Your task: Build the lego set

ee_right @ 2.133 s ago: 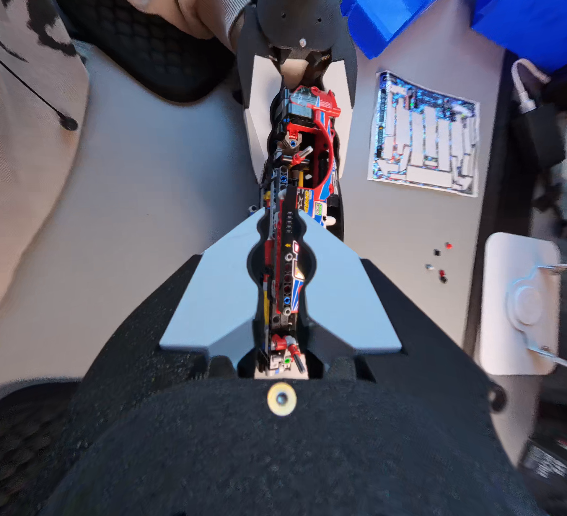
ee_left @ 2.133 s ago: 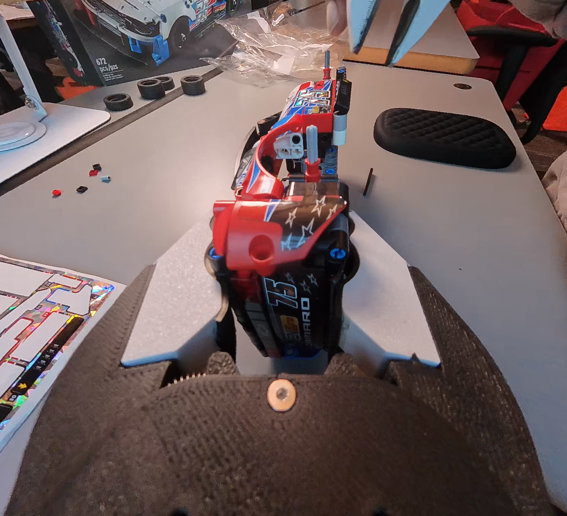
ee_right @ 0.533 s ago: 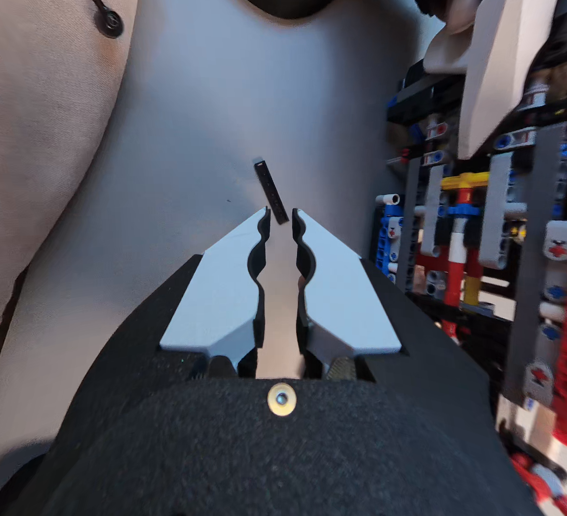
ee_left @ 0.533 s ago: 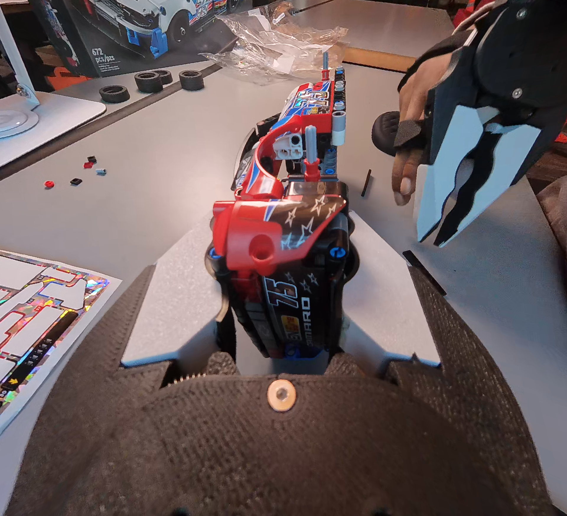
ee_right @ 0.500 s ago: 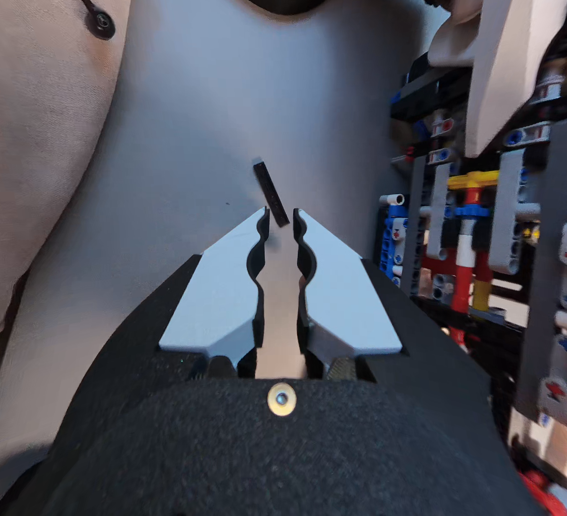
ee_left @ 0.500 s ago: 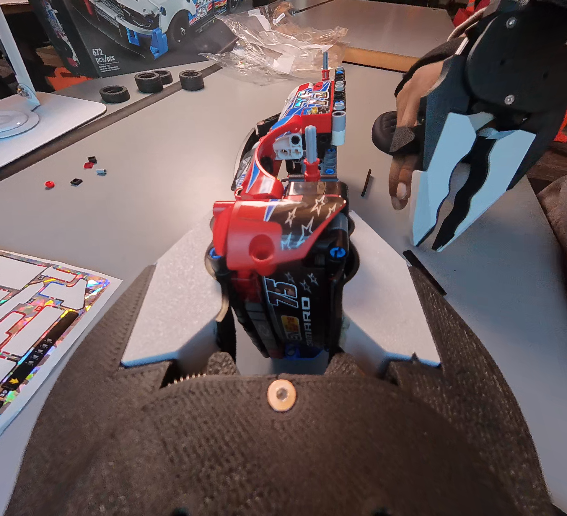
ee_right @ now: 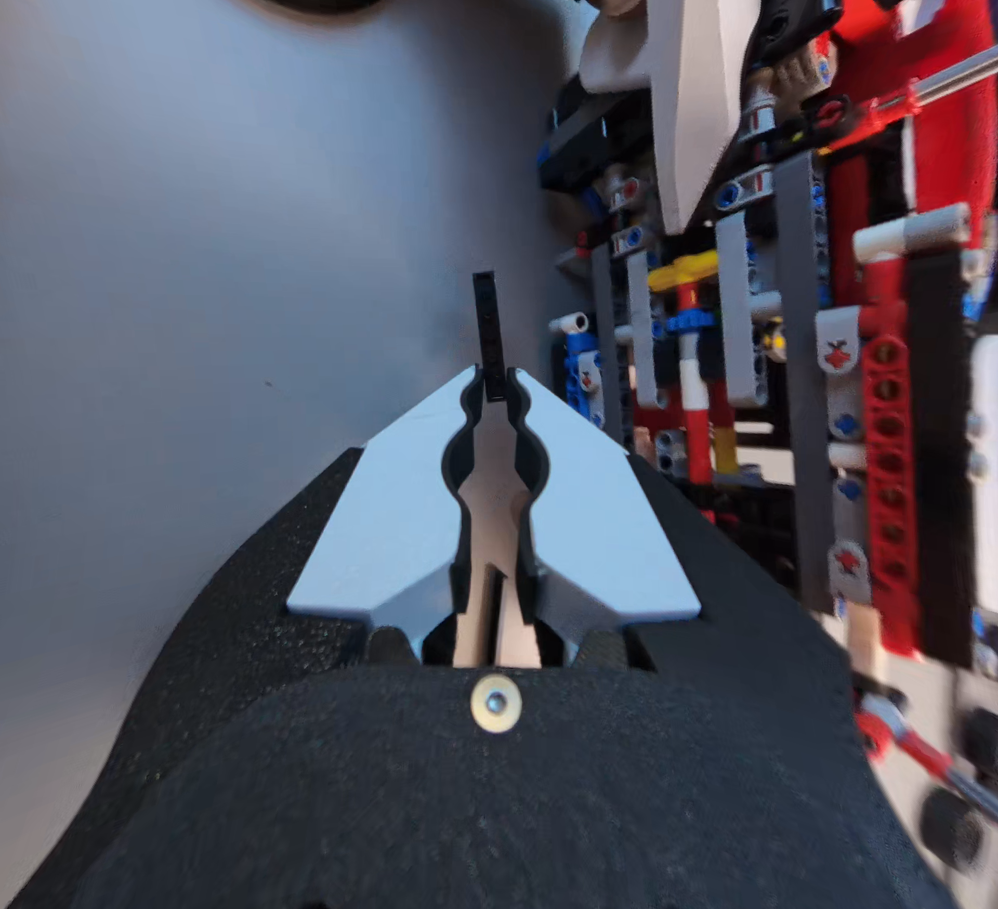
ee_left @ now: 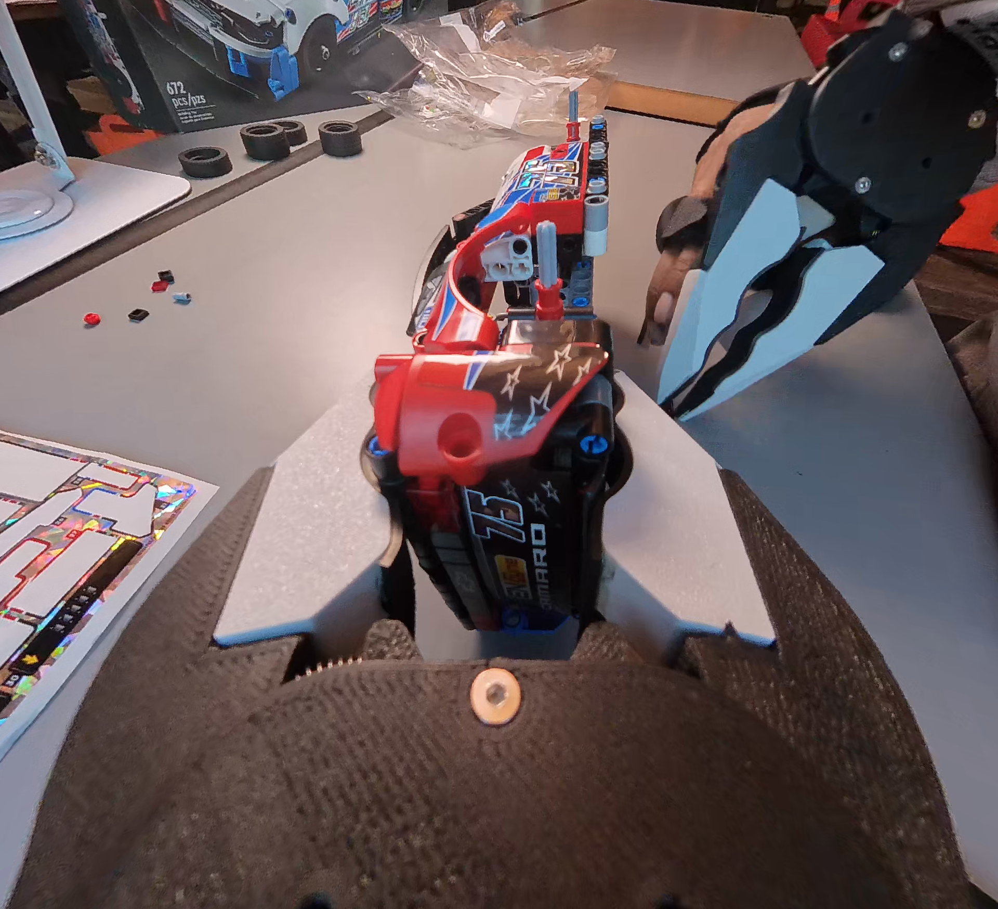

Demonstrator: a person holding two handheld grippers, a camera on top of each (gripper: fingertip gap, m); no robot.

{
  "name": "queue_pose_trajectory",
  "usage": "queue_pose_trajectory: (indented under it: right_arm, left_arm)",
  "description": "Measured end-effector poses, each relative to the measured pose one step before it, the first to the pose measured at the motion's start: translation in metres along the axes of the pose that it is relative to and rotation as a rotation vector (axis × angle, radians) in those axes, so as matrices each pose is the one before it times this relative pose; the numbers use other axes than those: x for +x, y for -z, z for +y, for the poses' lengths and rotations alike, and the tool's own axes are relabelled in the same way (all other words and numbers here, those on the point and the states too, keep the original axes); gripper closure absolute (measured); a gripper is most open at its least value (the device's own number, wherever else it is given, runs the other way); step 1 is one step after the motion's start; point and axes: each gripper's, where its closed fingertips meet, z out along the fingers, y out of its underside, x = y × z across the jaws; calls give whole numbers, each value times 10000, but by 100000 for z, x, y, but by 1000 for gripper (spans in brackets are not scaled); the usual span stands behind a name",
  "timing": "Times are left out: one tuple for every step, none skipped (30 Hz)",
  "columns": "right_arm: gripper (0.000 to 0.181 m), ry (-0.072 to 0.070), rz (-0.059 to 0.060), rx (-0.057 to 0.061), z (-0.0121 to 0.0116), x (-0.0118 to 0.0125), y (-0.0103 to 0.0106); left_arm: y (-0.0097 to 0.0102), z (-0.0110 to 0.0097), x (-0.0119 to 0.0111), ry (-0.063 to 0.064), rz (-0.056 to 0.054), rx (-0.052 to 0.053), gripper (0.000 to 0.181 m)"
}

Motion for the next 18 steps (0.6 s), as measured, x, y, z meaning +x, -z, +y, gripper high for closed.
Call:
queue_pose_trajectory:
  right_arm:
    - [170,480,454,-219,634,-126,202]
    - [162,208,13,-186,533,-733,164]
    - [158,-127,-295,-8,226,-1032,225]
    - [157,-316,-358,230,-147,-914,359]
    - [159,-335,-337,390,-378,-686,476]
    - [162,-335,-217,281,-232,-304,431]
    - [165,-390,92,65,67,396,293]
    - [166,-446,175,-19,197,726,160]
    - [167,-529,93,-39,203,735,-8]
    - [167,-546,-2,-96,233,628,-194]
    - [167,-504,-39,-211,338,529,-377]
    - [165,-305,-43,-227,309,417,-470]
    - [163,-101,-23,-90,96,318,-477]
    - [163,-60,-21,-112,91,283,-455]
    - [163,-71,-39,-160,109,248,-410]
    - [165,-74,-133,-194,113,101,-339]
    - [168,-123,-342,31,-284,-235,-150]
    - [175,-104,-412,-117,-63,-381,-134]
  left_arm:
    - [-6,4,5,10,-1,4,105]
    - [-8,-14,9,-11,-1,2,105]
    - [-6,-15,26,-12,2,4,105]
    - [-1,-3,25,-13,-1,4,105]
    - [1,-4,-7,-10,-7,-5,105]
    - [-1,-2,7,9,1,2,105]
    - [3,-3,-8,1,0,3,105]
    - [1,9,-6,3,1,1,105]
    - [-7,-10,-2,13,2,6,105]
    - [2,-1,-18,10,-2,0,105]
    - [15,9,-33,19,-8,3,105]
    - [9,11,-31,33,-10,0,105]
    - [27,19,-44,17,-18,-3,105]
    - [15,10,-30,22,-7,2,105]
    - [23,12,-24,18,-4,2,105]
    - [11,4,-13,3,2,-2,105]
    - [8,-2,-9,1,5,3,105]
    - [8,-3,-7,2,7,3,105]
